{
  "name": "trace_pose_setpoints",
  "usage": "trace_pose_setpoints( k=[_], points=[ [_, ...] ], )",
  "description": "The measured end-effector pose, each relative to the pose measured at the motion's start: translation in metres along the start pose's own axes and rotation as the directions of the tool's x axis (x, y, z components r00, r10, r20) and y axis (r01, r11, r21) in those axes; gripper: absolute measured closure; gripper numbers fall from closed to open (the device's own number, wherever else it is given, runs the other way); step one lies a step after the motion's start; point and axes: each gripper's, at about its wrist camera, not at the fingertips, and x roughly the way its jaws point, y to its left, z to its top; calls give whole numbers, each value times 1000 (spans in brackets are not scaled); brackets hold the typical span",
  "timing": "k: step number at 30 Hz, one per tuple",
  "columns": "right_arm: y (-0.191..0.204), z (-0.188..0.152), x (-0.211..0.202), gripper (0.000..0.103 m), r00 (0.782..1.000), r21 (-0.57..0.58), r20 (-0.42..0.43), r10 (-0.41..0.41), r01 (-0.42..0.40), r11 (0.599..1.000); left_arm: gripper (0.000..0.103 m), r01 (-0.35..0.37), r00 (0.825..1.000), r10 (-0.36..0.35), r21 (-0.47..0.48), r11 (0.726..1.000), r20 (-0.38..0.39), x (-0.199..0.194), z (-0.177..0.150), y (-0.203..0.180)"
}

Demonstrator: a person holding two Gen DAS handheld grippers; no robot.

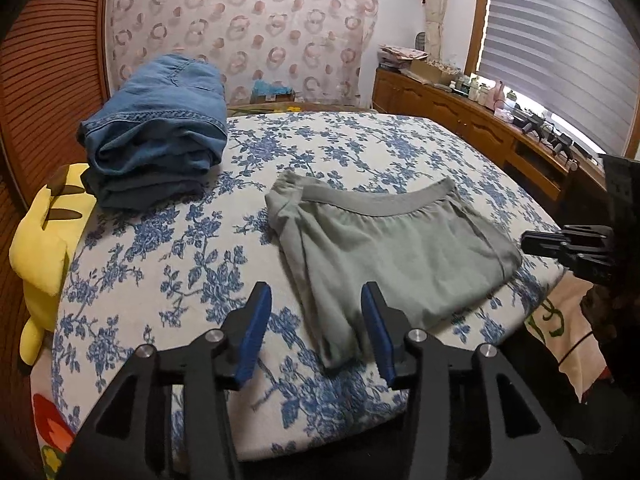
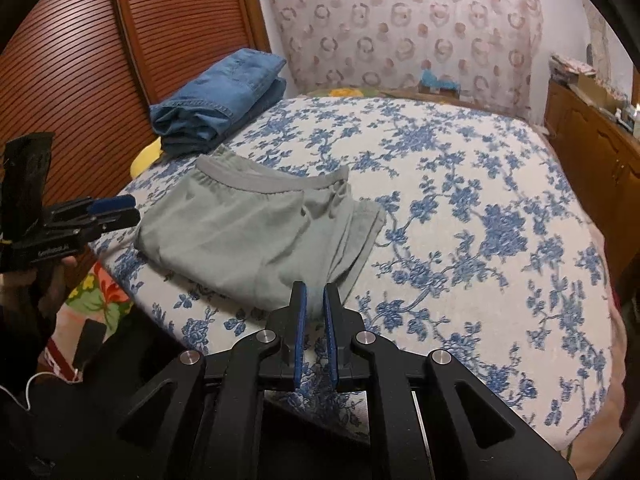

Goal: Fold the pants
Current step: 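Move both open grippers to the folded edge of the garment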

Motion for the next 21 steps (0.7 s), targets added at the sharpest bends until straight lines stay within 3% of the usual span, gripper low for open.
trace_pose_setpoints(
  k=[7, 14, 21],
  points=[
    [-1, 13, -4, 96, 999, -12, 39, -28, 28, 1000, 57, -11, 1000, 11, 4, 1000, -24, 21, 13, -1],
    [-4, 25, 14, 73, 998, -2, 32, -50, 50, 999, 57, -12, 999, 12, 4, 1000, -34, 36, 27, -5],
    [-13, 34, 38, 62, 998, 27, -1, -65, 65, 998, 57, -11, 999, 11, -5, 1000, -49, 51, 39, 0]
  ],
)
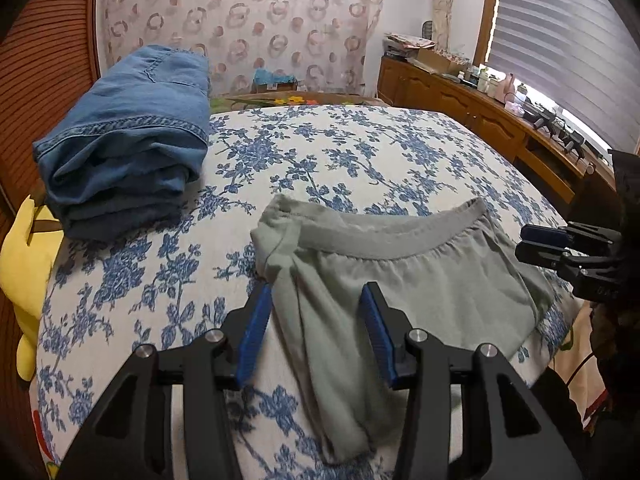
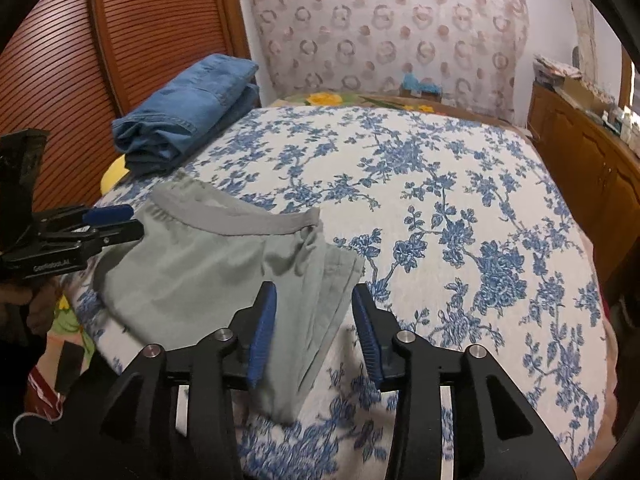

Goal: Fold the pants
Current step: 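Move both open grippers to the folded edge of the garment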

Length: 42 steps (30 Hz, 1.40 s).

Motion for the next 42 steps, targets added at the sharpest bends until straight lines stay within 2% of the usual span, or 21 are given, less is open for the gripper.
trace_pose_setpoints(
  k=[2, 8, 16, 24, 30, 34, 42],
  points=[
    [-3, 3, 6, 58, 1000, 9, -6, -6, 6, 1000, 57, -2, 1000, 2, -5, 1000, -2, 4, 4, 2],
    [-7, 8, 21, 55, 1000, 35, -26, 1, 0, 999, 57, -4, 1000, 4, -16, 1000, -13, 14, 11, 7],
    [-4, 13, 31, 54, 999, 23, -36, -22, 23, 999, 57, 1, 999, -2, -34, 999, -38, 28, 10, 13],
    [-6, 14, 37, 54, 998, 14, -51, -34, 35, 999, 55, 8, 1000, -10, -43, 999, -27, 29, 7, 16],
    [4, 16, 43, 54, 997, -42, -64, -50, 47, 998, 55, 4, 1000, -4, -39, 999, -25, 30, 7, 17],
    [7, 16, 44, 61, 997, -50, -58, -45, 42, 998, 54, 12, 1000, -13, -45, 999, -22, 30, 7, 18],
    [0, 12, 42, 67, 1000, -17, -30, 8, -8, 1000, 54, 13, 1000, -14, -50, 999, -28, 29, 7, 19]
  ],
)
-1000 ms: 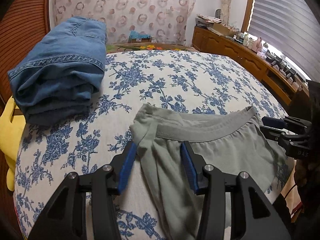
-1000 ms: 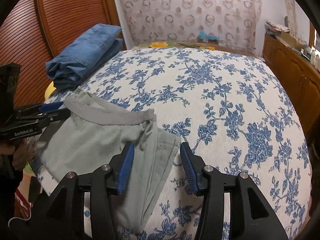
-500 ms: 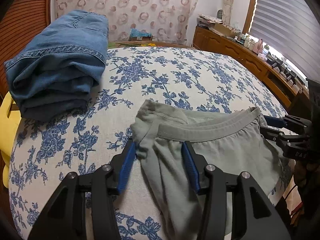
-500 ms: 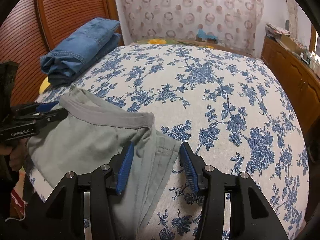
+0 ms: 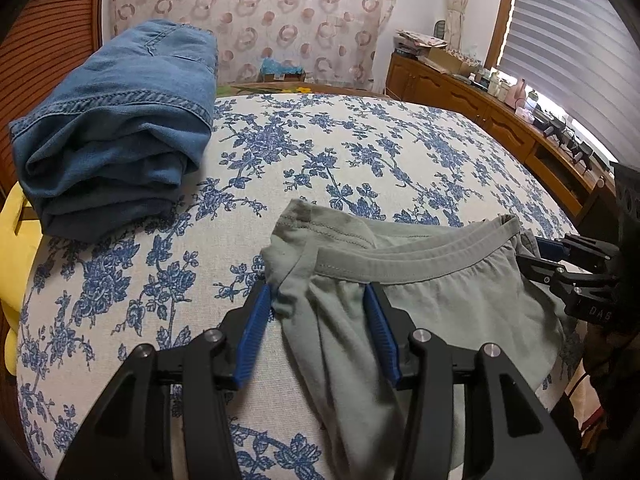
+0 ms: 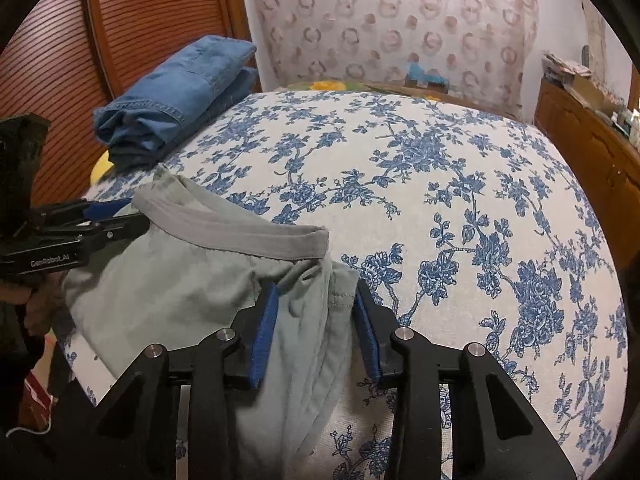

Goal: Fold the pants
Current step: 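Move both open grippers to the folded edge of the garment, then close the right gripper on the folded edge while the left gripper grasps beside it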

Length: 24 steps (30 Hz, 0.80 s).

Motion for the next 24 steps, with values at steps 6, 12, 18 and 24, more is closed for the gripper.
trace_pose_setpoints(
  k=[6, 12, 18, 24],
  points=[
    [1, -1, -1, 67, 1000, -6, 11, -5, 5, 1000, 54, -5, 1000, 4, 35, 999, 20, -9, 7, -3],
    [1, -2, -1, 67, 1000, -8, 14, -6, 6, 1000, 54, -8, 1000, 9, 43, 999, -7, -1, 14, 0],
    [1, -2, -2, 67, 1000, -9, 14, -6, 6, 1000, 54, 22, 999, -22, 4, 1000, -29, 8, 13, 6],
    [5, -2, -1, 82, 1000, -26, 8, 10, -9, 1000, 54, 13, 1000, -13, -4, 1000, -24, 8, 12, 5]
  ],
)
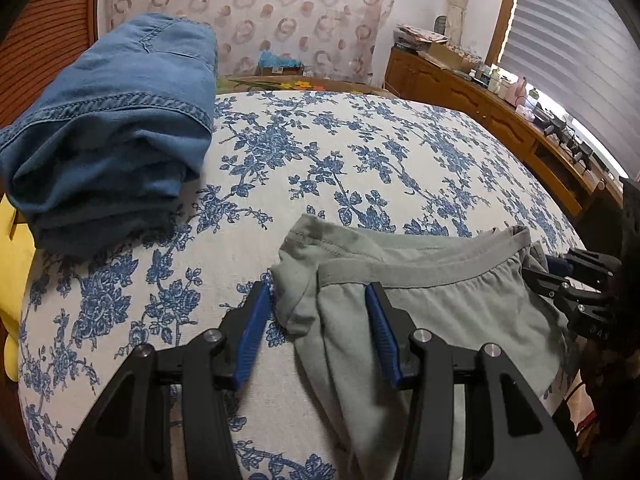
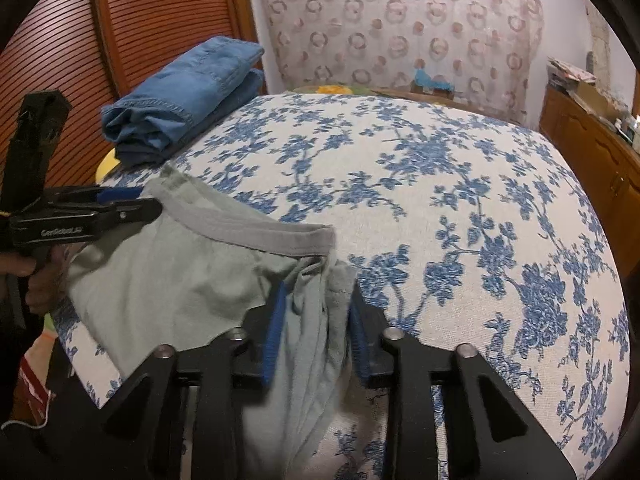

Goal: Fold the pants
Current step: 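Close the right gripper on the folded edge while the left gripper grasps beside it, then lift the folded garment off the bed with both grippers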

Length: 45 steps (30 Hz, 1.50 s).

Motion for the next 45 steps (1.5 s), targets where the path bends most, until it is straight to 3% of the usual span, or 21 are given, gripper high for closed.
trace_pose_setpoints(
  k=[4, 10, 13, 23, 45],
  points=[
    [0, 3, 0, 91, 1000, 20, -11, 18, -18, 1000, 69, 43, 999, -43, -7, 999, 2, -1, -1, 1],
    [5, 3, -4, 93, 1000, 17, 12, 5, -5, 1000, 88, 59, 998, -60, 3, 998, 13, -5, -2, -2],
    [6, 3, -10, 94, 999, 15, 36, 3, -4, 1000, 92, 68, 997, -69, 10, 998, 46, -13, -3, -5],
    [16, 12, -42, 94, 991, -6, 134, 8, -7, 1000, 93, 64, 976, -75, 60, 996, 203, -62, 3, -26],
    [21, 48, -82, 94, 967, -65, 253, 22, -6, 998, 93, 39, 938, -74, 110, 993, 338, -115, 25, -38]
  ],
)
